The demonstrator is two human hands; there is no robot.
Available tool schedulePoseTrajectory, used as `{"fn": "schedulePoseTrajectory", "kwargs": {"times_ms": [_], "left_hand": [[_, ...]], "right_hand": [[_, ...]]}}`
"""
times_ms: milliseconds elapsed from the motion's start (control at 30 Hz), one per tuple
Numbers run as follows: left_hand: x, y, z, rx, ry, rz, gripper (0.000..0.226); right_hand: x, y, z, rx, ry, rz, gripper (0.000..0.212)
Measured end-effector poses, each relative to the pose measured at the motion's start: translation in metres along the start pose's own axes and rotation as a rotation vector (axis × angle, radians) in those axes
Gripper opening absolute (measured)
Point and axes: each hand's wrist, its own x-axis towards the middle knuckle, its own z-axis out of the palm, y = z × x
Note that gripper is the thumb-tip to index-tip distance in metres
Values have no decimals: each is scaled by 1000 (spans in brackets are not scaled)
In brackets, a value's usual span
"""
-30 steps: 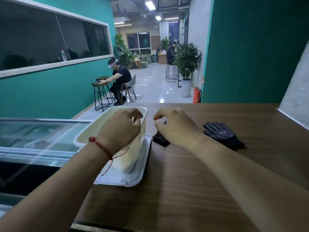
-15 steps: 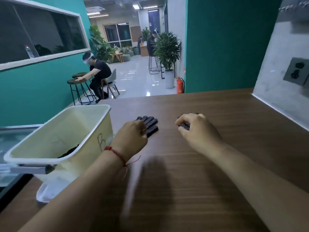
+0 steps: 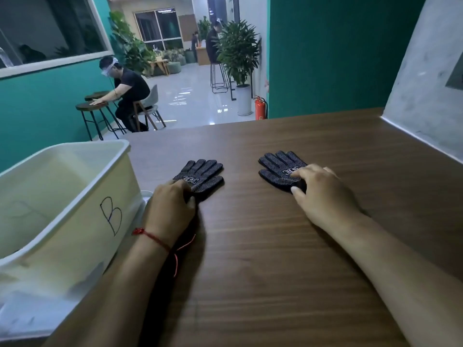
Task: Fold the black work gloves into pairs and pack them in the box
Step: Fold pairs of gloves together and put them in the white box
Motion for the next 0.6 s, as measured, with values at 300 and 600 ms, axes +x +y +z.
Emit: {"fn": "schedulePoseTrajectory", "kwargs": {"times_ms": [300, 600], "left_hand": [[0, -6, 2, 13, 97, 22, 16], [0, -8, 6, -1, 133, 4, 23]], "right_hand": [[-2, 3, 2, -18, 9, 37, 14], [-5, -1, -4, 40, 5, 134, 10]]}}
